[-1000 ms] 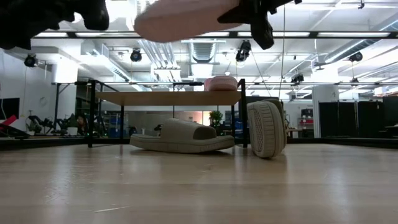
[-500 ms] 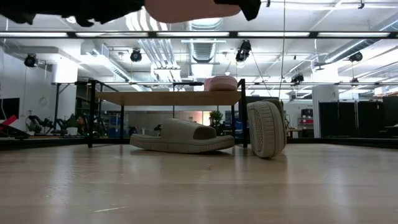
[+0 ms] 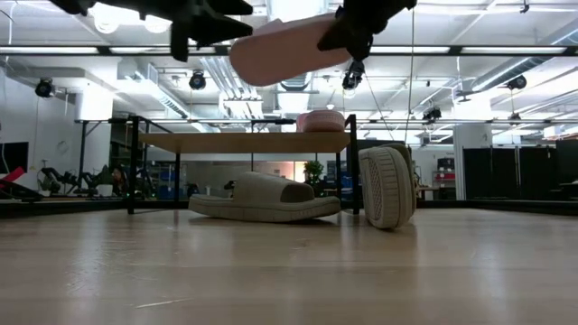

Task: Pick and place slides into the shelf
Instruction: Put the pink slipper on the shelf

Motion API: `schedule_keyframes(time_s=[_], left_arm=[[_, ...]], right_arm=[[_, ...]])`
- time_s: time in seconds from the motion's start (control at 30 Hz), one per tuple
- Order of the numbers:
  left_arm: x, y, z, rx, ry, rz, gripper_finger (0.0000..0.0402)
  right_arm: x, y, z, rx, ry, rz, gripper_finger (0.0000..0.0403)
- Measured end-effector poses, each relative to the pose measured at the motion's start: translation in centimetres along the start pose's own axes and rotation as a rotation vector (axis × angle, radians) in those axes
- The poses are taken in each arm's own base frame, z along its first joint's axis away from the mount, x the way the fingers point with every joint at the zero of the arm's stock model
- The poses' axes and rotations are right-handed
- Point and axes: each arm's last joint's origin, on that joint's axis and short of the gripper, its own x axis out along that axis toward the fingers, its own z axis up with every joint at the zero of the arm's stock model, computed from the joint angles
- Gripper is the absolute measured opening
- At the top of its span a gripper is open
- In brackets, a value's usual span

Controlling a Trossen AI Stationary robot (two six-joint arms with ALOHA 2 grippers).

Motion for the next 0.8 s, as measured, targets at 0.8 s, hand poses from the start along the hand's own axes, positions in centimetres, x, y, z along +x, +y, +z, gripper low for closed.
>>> schedule_keyframes(time_s=[0.8], left_arm=[[6.7, 0.1, 3.1, 0.178, 0.241, 0.077, 0.0224]], right_arm=[[0.0, 0.1, 0.0, -0.095, -0.012, 0.047, 0.0049]])
